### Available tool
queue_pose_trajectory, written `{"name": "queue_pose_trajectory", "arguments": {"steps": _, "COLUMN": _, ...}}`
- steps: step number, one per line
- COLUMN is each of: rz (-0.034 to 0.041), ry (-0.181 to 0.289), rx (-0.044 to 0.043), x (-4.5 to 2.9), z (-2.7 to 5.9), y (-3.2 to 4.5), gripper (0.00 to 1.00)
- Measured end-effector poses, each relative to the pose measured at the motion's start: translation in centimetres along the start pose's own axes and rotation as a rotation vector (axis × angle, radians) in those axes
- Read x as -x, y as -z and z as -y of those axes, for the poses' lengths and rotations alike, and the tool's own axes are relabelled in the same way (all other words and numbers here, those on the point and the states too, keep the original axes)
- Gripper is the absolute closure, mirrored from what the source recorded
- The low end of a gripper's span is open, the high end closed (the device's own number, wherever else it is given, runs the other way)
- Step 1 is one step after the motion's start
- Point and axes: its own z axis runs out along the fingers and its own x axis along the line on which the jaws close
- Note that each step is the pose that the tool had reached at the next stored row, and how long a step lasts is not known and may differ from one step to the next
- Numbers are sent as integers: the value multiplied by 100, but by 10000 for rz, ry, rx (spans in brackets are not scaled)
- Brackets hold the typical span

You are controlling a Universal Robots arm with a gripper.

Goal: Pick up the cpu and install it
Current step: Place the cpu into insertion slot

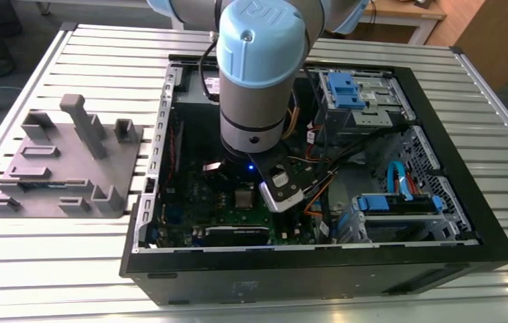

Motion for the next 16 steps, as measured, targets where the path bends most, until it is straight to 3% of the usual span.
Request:
{"name": "queue_pose_trajectory", "arguments": {"steps": 5, "rz": -3, "ry": -1, "rx": -3, "x": -1, "z": 0, "y": -1, "gripper": 56}}
{"name": "queue_pose_trajectory", "arguments": {"steps": 6, "rz": -2, "ry": -1, "rx": -3, "x": 0, "z": 0, "y": -1, "gripper": 62}}
{"name": "queue_pose_trajectory", "arguments": {"steps": 16, "rz": 2, "ry": 0, "rx": 7, "x": 0, "z": -1, "y": -1, "gripper": 62}}
